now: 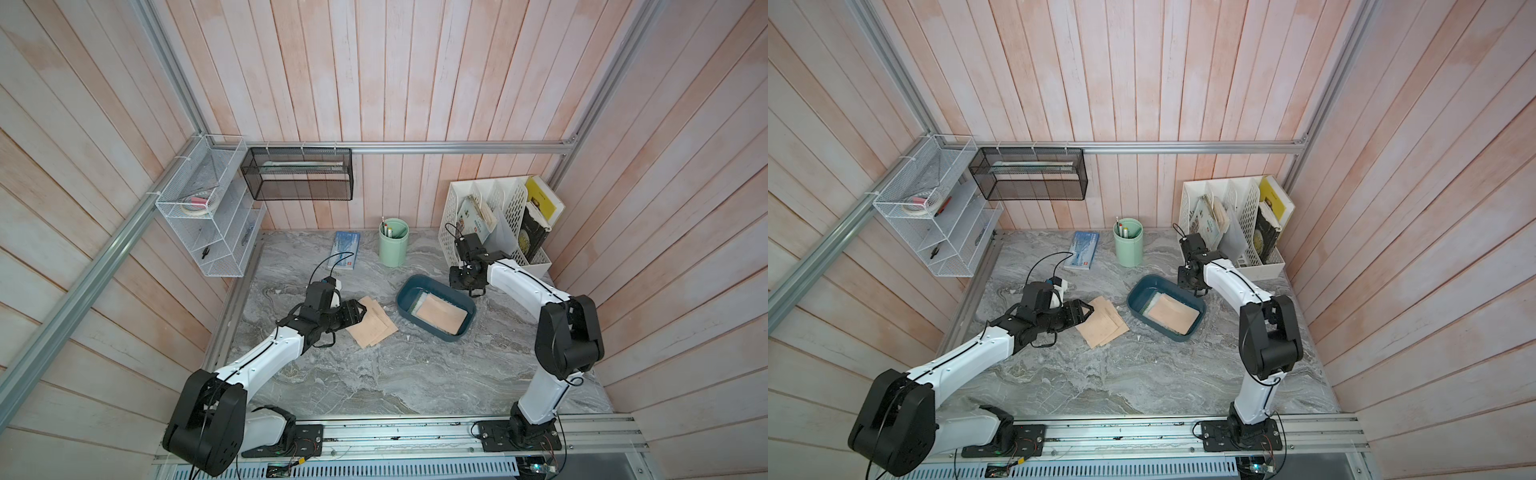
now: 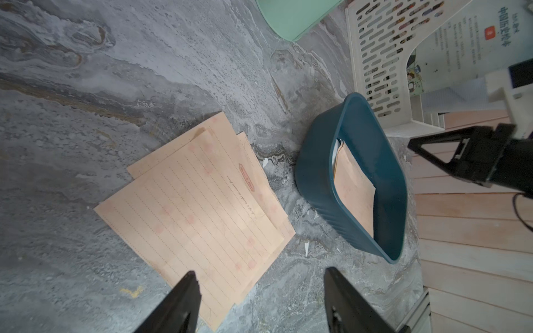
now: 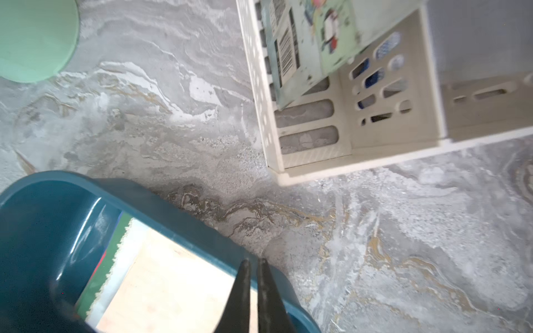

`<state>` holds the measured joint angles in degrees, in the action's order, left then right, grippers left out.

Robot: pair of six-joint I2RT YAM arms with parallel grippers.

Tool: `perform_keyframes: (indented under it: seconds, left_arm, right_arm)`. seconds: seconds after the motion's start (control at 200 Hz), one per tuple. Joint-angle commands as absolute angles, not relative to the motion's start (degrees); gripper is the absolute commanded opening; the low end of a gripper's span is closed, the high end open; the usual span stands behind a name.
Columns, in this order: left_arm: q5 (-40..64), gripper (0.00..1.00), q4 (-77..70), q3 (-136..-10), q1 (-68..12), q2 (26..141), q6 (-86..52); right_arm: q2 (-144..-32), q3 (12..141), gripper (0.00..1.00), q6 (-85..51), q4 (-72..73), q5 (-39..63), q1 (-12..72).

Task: Take out the stationery paper from the storage box
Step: Adjust the storage box at the center of the board.

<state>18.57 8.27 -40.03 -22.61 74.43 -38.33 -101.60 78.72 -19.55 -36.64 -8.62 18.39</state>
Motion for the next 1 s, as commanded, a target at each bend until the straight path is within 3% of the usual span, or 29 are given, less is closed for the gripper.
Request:
perform_keyframes:
  seconds: [0.0,0.115,0.23,0.33,0.76,0.995]
  left_arm:
    - [21.46,0.67,4.86,-40.99,-25.15,76.20,-39.02]
    - [21.01,0.59,4.10,-43.33,-29.32,80.03,-40.13]
    - [21.23,0.23,3.23,-45.36,-31.09,84.09,-41.24]
    - [21.75,0.13,1.87,-47.26,-32.34,87.02,-41.46]
    - [24.62,0.07,-1.25,-63.32,-34.93,105.31,-41.40]
    - [25.89,0.06,-2.23,-68.58,-35.07,109.42,-40.11]
  right_arm:
    - [-102.61,75.26,0.10,-20.61,-37.20,-11.02,17.53]
    - [-102.84,72.94,0.10,-20.85,-36.08,-10.19,17.23]
    - [-103.08,72.55,0.10,-20.71,-35.09,-8.97,17.09]
    - [-103.26,73.13,0.10,-20.30,-35.56,-8.46,17.12]
    - [-95.27,65.07,0.10,-21.79,-34.99,-3.40,17.54]
    - [-90.75,61.37,0.10,-24.71,-35.11,-1.57,21.70]
